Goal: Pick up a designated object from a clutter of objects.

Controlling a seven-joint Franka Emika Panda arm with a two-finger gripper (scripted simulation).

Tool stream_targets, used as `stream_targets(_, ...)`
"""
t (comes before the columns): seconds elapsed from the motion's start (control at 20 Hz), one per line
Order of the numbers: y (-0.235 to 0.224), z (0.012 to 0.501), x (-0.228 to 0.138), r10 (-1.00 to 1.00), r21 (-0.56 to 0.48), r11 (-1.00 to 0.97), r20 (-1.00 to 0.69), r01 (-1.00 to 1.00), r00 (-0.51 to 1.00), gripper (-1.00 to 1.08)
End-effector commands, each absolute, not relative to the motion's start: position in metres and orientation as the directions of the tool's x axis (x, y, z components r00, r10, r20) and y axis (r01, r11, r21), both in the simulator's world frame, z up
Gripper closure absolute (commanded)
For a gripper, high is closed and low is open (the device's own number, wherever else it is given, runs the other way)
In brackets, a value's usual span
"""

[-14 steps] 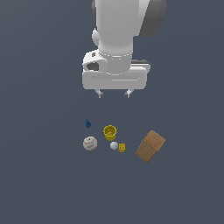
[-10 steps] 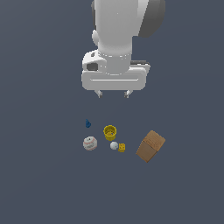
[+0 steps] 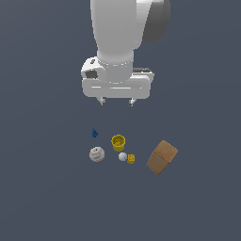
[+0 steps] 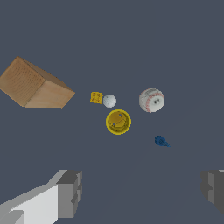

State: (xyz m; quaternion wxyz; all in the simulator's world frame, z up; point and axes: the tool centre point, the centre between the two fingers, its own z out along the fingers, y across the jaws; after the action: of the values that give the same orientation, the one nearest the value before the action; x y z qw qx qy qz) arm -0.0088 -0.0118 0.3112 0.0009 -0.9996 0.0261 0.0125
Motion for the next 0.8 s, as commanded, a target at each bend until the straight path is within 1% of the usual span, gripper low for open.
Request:
stream_targets(0.0, -0.011, 0.311, -0.009, -0.051, -0.001, -0.999, -0.025, -0.051, 0.998, -0.92)
stream_targets(0.35, -0.014, 0.305, -0.005, -0.099, -0.004, -0.995, -0.025, -0.099, 0.995, -0.92)
stream_targets(0.75, -0.022, 0.285, 0.007, -0.239, -0.011, -0.971, -0.026, -0.240, 0.971, -0.92)
